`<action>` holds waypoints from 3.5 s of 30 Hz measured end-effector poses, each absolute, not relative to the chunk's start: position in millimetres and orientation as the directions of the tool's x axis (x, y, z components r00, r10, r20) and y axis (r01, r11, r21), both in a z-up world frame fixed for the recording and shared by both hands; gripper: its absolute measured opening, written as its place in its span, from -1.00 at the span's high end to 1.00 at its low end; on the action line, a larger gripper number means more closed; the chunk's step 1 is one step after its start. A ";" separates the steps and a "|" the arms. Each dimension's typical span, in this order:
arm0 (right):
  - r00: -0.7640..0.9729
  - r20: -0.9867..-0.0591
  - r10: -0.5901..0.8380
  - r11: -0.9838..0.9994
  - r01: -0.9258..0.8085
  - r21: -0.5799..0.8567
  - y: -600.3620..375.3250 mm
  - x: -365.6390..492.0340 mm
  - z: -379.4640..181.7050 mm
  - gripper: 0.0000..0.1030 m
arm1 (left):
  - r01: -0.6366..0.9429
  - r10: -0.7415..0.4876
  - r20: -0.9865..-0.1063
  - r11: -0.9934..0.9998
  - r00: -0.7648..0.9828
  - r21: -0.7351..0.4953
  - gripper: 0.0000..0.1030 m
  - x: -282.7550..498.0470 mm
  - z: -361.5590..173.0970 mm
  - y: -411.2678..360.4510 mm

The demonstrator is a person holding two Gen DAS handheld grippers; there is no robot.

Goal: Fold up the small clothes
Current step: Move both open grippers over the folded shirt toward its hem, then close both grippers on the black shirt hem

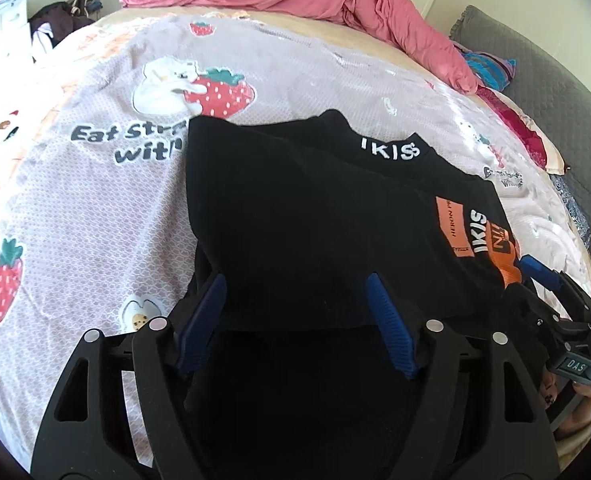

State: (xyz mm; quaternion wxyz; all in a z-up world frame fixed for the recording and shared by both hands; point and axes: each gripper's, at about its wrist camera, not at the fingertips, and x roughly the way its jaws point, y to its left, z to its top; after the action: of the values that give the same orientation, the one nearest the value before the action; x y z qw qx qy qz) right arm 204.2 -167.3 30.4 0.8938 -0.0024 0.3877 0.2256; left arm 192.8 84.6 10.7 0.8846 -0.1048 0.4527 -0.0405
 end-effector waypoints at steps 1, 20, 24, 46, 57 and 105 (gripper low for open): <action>0.601 -0.690 0.404 0.898 -0.405 0.173 -168.0 204.0 31.7 -0.80 | -0.022 -0.164 -0.790 0.976 0.590 -0.219 -0.37 191.7 12.1 84.7; 0.658 -0.637 0.401 0.910 -0.363 0.199 -184.0 200.2 48.0 -0.91 | -0.041 -0.121 -0.738 0.980 0.664 -0.197 -0.80 168.1 40.2 98.3; 0.665 -0.629 0.402 0.911 -0.360 0.201 -187.6 198.3 50.3 -0.91 | -0.033 -0.114 -0.733 0.983 0.671 -0.183 -0.81 162.8 43.8 98.0; 0.704 -0.604 0.373 0.926 -0.326 0.191 -216.2 162.6 54.7 -0.91 | -0.026 -0.053 -0.710 0.995 0.702 -0.100 -0.82 113.7 54.7 108.0; 0.713 -0.609 0.349 0.937 -0.290 0.197 -231.1 138.6 47.9 -0.91 | -0.057 -0.043 -0.707 0.991 0.706 -0.117 -0.82 70.7 46.6 129.5; 0.698 -0.670 0.254 0.967 -0.180 0.180 -286.9 52.1 27.6 -0.91 | 0.031 -0.222 -0.755 0.965 0.617 -0.259 -0.30 -3.7 -6.9 110.2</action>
State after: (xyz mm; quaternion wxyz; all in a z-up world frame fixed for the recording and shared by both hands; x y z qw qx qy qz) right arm 52.1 -286.9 27.6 0.9200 0.0504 0.3704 0.1180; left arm -3.7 110.2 -6.9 0.8924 -0.1109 0.4316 -0.0710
